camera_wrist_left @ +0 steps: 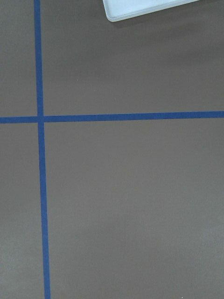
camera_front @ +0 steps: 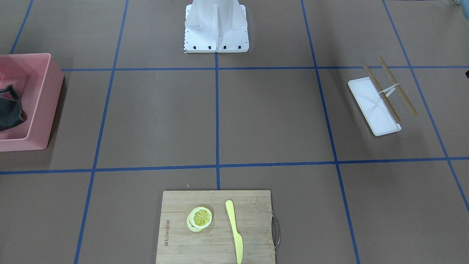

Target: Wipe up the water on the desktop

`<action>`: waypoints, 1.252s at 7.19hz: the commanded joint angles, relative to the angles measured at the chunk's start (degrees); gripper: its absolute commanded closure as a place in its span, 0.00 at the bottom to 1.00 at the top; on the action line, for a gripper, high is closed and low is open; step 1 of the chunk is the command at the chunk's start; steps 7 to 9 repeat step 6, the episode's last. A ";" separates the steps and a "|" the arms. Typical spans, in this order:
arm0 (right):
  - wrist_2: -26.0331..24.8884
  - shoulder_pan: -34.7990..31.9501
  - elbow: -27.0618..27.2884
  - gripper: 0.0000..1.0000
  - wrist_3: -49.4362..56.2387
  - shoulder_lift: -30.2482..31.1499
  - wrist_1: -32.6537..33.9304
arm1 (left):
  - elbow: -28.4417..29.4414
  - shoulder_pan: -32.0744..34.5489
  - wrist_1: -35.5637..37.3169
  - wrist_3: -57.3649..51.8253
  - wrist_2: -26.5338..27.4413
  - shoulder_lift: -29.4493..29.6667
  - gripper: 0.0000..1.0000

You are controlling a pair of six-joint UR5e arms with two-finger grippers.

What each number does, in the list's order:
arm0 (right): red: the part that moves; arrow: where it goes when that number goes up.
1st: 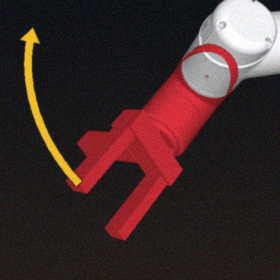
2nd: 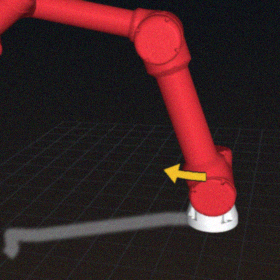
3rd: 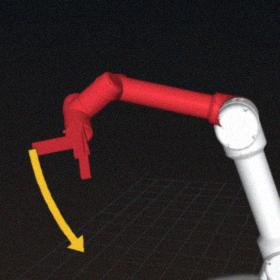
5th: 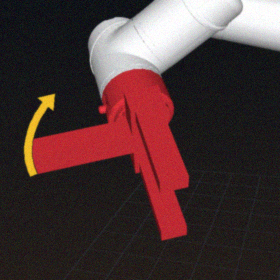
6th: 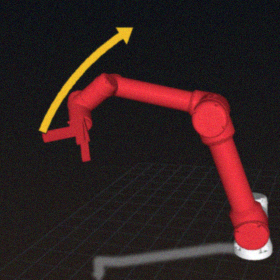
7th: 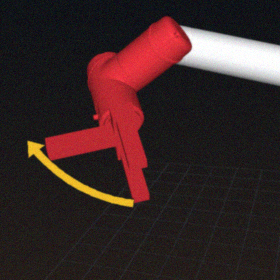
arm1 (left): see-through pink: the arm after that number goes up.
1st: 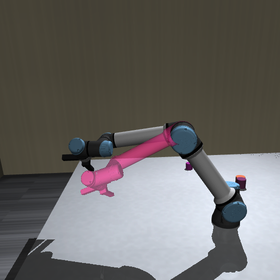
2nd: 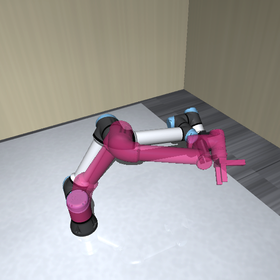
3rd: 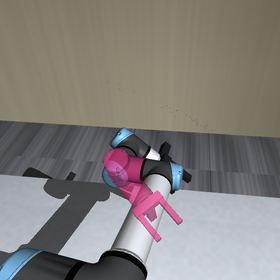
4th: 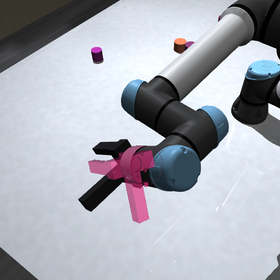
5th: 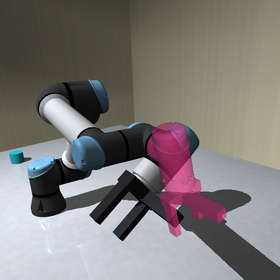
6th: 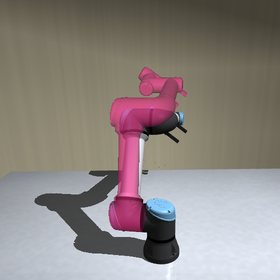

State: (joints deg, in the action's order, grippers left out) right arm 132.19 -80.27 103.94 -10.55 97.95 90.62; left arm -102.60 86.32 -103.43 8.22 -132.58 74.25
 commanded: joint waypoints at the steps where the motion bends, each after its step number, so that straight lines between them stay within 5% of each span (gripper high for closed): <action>1: 0.00 -0.24 -0.14 0.00 0.09 0.48 0.00 | -0.31 -0.10 -0.01 0.04 -0.05 0.46 0.02; 9: 0.00 -2.08 -0.14 0.00 0.88 1.98 0.00 | -0.49 -0.27 -0.10 0.13 -0.05 2.12 0.02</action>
